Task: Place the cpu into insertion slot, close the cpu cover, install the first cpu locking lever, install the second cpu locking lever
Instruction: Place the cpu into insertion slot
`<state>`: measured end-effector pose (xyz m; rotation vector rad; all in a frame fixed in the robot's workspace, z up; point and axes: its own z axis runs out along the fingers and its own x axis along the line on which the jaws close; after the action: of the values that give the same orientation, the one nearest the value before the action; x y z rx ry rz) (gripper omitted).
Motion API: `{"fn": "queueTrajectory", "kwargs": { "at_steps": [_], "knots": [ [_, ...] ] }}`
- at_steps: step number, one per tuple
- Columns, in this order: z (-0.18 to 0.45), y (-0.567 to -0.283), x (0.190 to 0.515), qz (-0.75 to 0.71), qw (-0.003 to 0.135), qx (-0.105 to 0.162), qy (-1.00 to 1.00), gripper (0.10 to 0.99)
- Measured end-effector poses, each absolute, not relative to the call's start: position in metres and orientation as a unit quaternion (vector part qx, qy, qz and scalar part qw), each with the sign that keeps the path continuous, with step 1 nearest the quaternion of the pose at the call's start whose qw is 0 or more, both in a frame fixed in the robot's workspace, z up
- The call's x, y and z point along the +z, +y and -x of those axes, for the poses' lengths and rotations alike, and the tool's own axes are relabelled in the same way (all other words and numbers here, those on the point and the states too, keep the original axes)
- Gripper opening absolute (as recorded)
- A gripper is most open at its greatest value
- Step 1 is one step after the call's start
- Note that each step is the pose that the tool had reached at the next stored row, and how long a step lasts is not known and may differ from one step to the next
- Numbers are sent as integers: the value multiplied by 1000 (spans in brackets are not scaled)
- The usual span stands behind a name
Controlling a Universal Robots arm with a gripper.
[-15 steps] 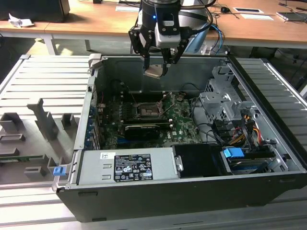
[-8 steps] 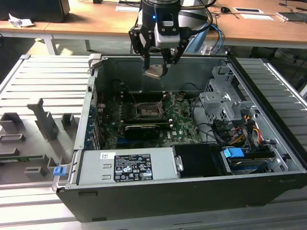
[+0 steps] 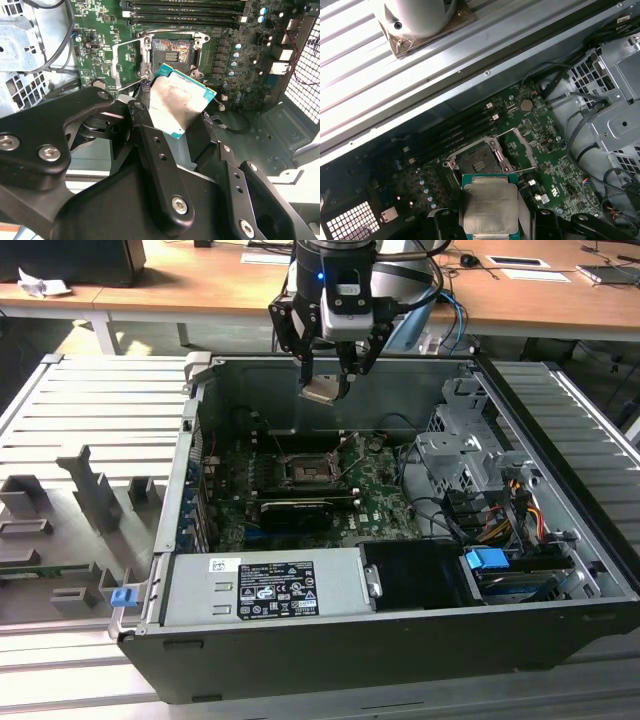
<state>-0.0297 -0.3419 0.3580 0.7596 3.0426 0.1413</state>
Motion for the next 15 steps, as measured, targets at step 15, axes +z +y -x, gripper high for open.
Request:
{"fn": "queueTrajectory", "kwargs": {
  "at_steps": [15],
  "knots": [
    [30,-342,357,-254,2,45,966,529]
  ]
}}
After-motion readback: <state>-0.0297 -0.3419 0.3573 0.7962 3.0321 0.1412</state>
